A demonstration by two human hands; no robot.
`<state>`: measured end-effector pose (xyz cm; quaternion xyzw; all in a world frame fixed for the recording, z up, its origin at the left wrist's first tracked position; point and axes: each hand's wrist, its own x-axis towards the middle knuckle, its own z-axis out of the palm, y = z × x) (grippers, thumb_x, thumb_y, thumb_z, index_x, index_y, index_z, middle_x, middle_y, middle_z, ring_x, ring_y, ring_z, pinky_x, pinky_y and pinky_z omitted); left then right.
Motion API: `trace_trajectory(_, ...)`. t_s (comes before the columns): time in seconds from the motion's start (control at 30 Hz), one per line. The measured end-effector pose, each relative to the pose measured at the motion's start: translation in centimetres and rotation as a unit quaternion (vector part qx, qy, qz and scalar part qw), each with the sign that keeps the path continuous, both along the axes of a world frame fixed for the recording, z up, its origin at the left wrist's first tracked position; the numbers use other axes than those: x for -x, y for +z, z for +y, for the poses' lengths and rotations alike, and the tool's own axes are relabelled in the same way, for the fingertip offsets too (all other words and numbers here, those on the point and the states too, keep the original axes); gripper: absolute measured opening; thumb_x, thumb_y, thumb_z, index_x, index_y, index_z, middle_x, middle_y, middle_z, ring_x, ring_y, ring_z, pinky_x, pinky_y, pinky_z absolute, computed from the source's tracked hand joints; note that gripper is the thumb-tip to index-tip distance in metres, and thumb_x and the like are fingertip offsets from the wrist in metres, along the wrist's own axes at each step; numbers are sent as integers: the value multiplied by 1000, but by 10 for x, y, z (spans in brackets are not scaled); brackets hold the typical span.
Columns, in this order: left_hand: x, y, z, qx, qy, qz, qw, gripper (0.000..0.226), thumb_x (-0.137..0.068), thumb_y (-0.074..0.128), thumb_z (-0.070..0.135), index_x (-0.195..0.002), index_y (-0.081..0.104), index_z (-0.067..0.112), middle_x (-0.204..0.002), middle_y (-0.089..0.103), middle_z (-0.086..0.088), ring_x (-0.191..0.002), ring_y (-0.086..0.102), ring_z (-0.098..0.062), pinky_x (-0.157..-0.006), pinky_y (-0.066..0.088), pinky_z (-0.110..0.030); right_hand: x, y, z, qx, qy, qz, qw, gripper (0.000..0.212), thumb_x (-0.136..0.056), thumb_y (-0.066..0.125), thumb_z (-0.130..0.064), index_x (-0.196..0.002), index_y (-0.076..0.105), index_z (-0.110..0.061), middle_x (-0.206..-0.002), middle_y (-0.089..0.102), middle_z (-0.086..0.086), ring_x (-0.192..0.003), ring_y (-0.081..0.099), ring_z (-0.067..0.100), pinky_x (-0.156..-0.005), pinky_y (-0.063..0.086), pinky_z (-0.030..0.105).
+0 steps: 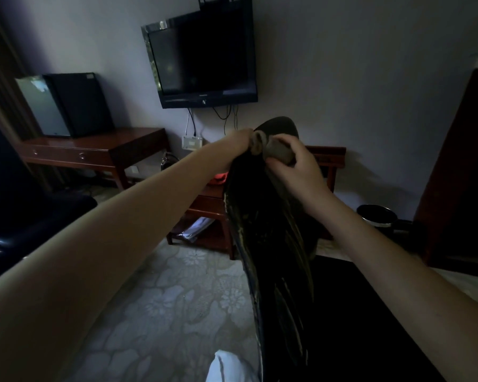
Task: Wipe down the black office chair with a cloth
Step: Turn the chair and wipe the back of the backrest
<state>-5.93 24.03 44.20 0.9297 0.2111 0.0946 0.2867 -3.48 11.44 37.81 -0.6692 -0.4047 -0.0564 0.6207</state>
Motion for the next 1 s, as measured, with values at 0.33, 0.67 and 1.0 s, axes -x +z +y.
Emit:
trace_trajectory(0.33, 5, 3, 1, -52, -14, -5, 999, 19, -101, 33, 16, -106, 51, 12, -87, 50, 2, -70, 47, -10, -58, 43, -4, -72, -9, -18, 110, -108, 119, 981, 46, -84, 64, -8, -128, 50, -11, -113, 51, 5, -105, 52, 22, -87, 47, 35)
trace_trajectory(0.67, -6, 4, 3, -154, -15, 66, 986, 37, -100, 37, 14, -135, 39, 3, -109, 56, -8, -64, 42, -8, -87, 41, -25, -62, -25, 12, 69, -29, 196, 978, 39, -95, 53, -27, -132, 51, -17, -104, 52, -5, -84, 49, 3, -66, 41, 10)
trace_trajectory(1.0, 0, 3, 0, -148, -17, 60, 987, 35, -101, 33, 10, -135, 38, 1, -131, 48, -19, -109, 53, -25, -100, 39, -31, -40, -27, 3, 86, -49, 45, 994, 8, -92, 59, -23, -95, 66, -22, -85, 62, -4, -73, 54, -6, -60, 38, 2)
